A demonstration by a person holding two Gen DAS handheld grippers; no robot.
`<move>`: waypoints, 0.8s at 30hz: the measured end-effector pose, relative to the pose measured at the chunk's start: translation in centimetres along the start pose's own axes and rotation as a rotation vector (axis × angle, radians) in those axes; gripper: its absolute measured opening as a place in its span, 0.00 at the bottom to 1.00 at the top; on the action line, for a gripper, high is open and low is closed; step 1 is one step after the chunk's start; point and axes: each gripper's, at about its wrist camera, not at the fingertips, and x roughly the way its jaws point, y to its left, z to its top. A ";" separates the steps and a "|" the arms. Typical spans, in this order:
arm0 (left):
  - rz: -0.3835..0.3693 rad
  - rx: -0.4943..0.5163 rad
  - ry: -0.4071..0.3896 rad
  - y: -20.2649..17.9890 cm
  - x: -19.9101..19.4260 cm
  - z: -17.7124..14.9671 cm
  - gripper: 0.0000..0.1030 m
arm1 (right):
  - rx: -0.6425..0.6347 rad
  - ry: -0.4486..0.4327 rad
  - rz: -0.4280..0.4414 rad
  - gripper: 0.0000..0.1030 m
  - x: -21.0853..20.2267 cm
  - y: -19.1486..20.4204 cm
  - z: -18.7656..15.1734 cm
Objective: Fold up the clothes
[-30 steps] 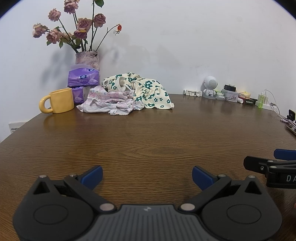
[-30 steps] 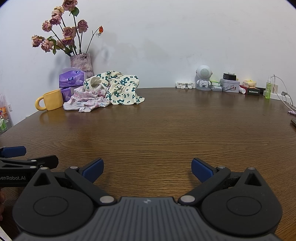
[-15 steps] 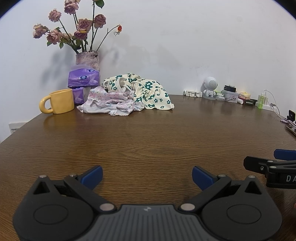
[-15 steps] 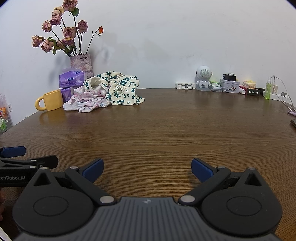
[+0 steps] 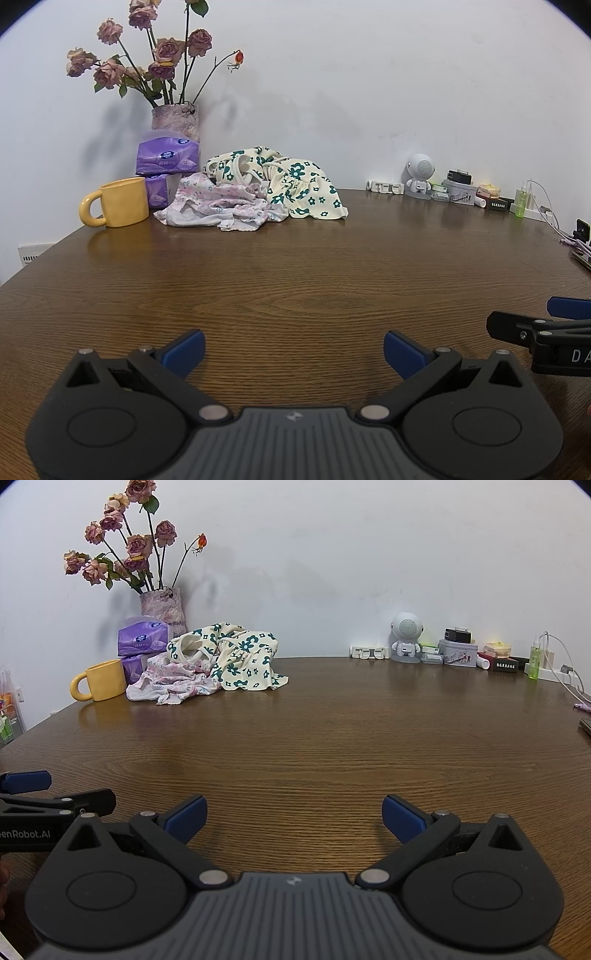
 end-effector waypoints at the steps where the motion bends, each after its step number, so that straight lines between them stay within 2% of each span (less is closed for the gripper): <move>1: 0.000 0.000 0.000 0.0 0.0 0.0 1.00 | 0.000 0.000 0.000 1.00 0.0 0.0 0.0; 13: -0.001 -0.001 -0.002 0.0 0.0 0.0 1.00 | -0.001 -0.001 0.000 1.00 0.0 0.0 0.0; 16: -0.005 0.006 0.018 -0.1 0.2 0.3 1.00 | -0.001 0.002 0.001 1.00 0.1 0.0 0.0; 20: -0.044 0.021 0.034 -0.1 0.3 1.4 1.00 | 0.007 0.040 0.033 1.00 0.6 -0.4 0.4; 24: -0.067 0.030 0.022 0.0 0.6 3.8 1.00 | 0.019 0.071 0.100 1.00 1.3 -0.9 2.0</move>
